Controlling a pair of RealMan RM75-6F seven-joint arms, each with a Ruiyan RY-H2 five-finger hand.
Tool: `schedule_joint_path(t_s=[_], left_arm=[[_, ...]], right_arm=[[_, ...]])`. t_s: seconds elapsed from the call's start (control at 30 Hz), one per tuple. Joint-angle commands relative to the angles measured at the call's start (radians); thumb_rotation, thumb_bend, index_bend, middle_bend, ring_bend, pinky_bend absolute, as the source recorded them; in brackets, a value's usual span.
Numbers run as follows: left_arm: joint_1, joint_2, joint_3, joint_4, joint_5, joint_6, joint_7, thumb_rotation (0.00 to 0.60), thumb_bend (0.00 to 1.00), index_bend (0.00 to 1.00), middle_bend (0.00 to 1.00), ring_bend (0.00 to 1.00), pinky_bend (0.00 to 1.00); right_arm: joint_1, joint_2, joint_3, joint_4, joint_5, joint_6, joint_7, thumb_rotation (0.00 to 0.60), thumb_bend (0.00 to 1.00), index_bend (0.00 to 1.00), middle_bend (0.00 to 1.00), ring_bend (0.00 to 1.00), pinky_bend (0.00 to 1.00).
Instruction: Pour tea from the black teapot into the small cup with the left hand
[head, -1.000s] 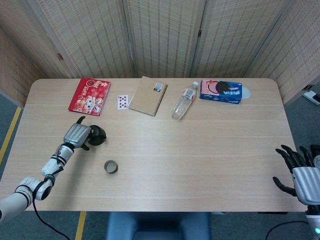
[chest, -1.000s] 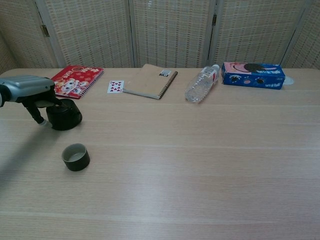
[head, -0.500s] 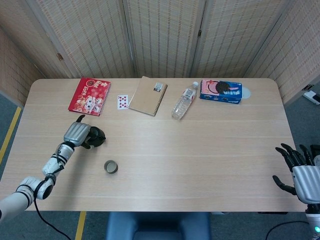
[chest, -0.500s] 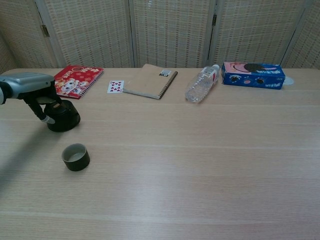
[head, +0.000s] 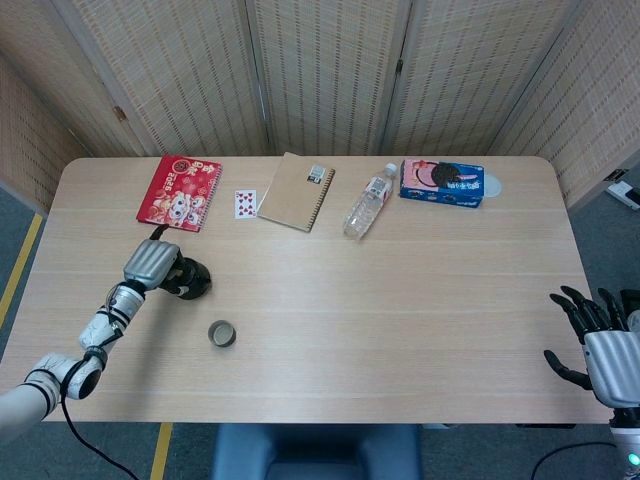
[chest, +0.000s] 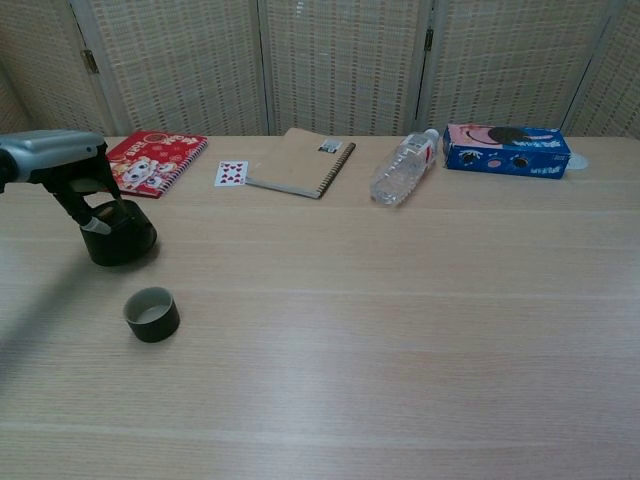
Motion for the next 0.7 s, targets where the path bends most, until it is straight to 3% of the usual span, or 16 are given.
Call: schedule_joint_path(t_s=[0.03, 0.3, 0.37, 0.5, 0.7], left_arm=[[0.004, 0.028, -0.002, -0.043, 0.002, 0.01, -0.005, 0.599, 0.03, 1.0, 1.0, 0.89, 0.0], [0.002, 0.07, -0.011, -0.108, -0.044, -0.017, 0.066, 0.592, 0.03, 1.0, 1.0, 0.88, 0.0], [0.003, 0.079, -0.015, -0.125, -0.057, -0.026, 0.071, 0.563, 0.03, 1.0, 1.0, 0.88, 0.0], [-0.001, 0.093, -0.014, -0.141, -0.068, -0.045, 0.076, 0.423, 0.02, 1.0, 1.0, 0.88, 0.0], [0.0, 0.099, -0.019, -0.161, -0.077, -0.036, 0.095, 0.37, 0.01, 1.0, 1.0, 0.88, 0.0]], right_arm=[[0.0, 0.0, -0.001, 0.0, 0.001, -0.001, -0.001, 0.6, 0.28, 0.15, 0.15, 0.19, 0.02], [0.002, -0.004, 0.0, 0.003, 0.001, -0.004, 0.001, 0.6, 0.28, 0.16, 0.15, 0.19, 0.02], [0.002, -0.005, 0.0, 0.006, 0.004, -0.005, 0.003, 0.6, 0.28, 0.16, 0.15, 0.19, 0.02], [0.003, -0.006, 0.001, 0.011, 0.008, -0.009, 0.007, 0.6, 0.28, 0.16, 0.15, 0.19, 0.02], [0.006, -0.009, 0.002, 0.018, 0.011, -0.014, 0.013, 0.6, 0.28, 0.16, 0.15, 0.19, 0.02]])
